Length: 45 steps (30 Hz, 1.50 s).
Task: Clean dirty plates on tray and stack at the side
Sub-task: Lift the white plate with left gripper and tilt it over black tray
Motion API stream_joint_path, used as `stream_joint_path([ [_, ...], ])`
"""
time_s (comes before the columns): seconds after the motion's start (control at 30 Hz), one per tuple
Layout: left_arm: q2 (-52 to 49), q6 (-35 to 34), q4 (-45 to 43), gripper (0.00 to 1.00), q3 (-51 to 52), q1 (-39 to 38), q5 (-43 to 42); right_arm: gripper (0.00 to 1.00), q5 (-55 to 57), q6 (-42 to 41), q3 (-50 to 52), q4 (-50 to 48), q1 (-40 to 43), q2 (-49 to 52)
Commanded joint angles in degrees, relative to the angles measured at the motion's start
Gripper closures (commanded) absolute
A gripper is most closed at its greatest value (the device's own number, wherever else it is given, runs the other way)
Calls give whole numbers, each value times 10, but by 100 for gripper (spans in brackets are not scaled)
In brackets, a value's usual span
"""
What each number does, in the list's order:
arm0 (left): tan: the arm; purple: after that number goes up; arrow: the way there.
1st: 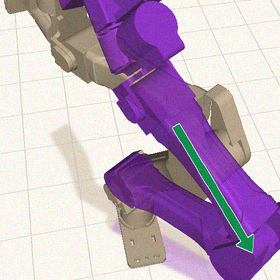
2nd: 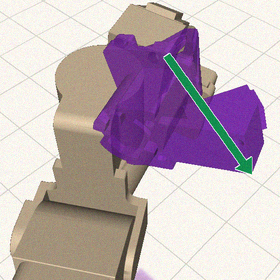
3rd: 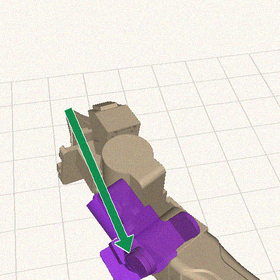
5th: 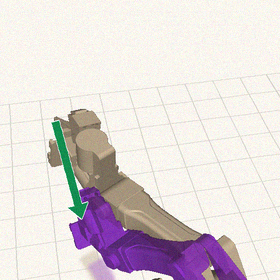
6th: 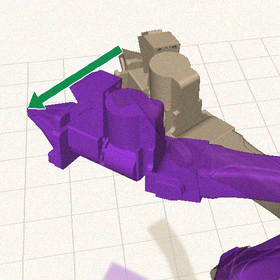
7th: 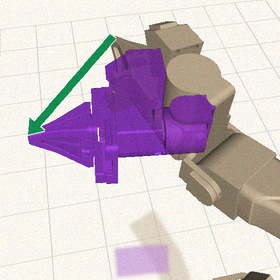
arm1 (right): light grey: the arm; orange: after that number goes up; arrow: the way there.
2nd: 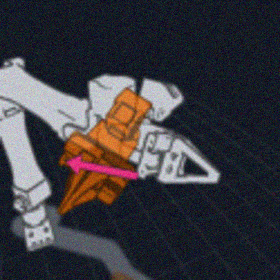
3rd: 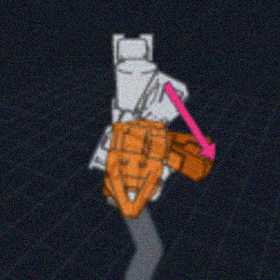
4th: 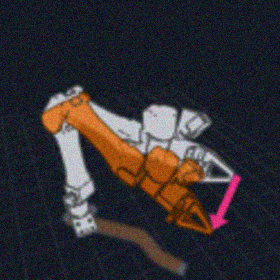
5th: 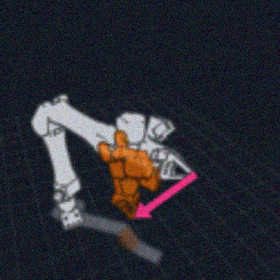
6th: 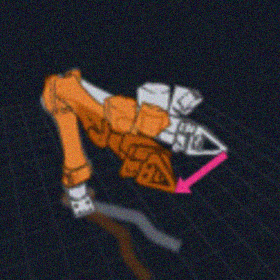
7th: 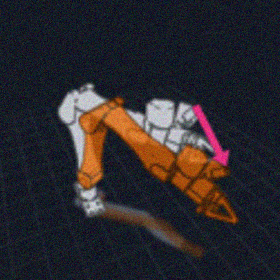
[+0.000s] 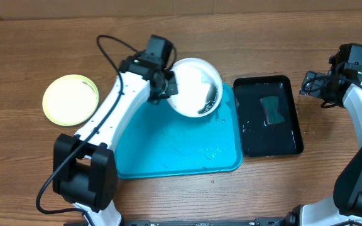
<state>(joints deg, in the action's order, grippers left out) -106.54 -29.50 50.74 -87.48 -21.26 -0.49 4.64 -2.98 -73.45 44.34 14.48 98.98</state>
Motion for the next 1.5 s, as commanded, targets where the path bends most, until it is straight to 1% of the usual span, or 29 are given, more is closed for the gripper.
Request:
stream_joint_path([
  [0.0, -6, 12, -35, 96, -27, -49, 17, 0, -3, -3, -4, -3, -1, -2],
  [0.2, -6, 12, -90, 96, -27, -113, 46, 0, -3, -3, -4, -3, -1, -2],
  [0.3, -6, 12, -116, 96, -27, -149, 75, 0, -3, -3, -4, -3, -1, -2],
  [0.4, -6, 12, -139, 96, -27, -190, 121, 0, -3, -3, -4, -3, -1, -2],
  [0.57, -6, 15, -153, 96, -27, -237, 207, 0, -3, -3, -4, -3, -1, -2],
  [0.73, -6, 87, -179, 96, -27, -281, 272, 0, -3, -3, -4, -3, -1, -2],
  [0.77, -6, 110, -188, 96, -27, -300, 317, 0, -3, -3, -4, -3, -1, -2],
  [0.97, -6, 193, -222, 96, -27, -360, 456, 0, -3, -3, -4, -3, -1, -2],
  [1.17, -6, 285, -271, 96, -27, -408, 559, 0, -3, -3, -4, -3, -1, -2],
  [1.33, -6, 334, -291, 96, -27, -433, 634, 0, -3, -3, -4, -3, -1, -2],
  [1.47, -6, 347, -306, 96, -27, -443, 685, 0, -3, -3, -4, -3, -1, -2],
])
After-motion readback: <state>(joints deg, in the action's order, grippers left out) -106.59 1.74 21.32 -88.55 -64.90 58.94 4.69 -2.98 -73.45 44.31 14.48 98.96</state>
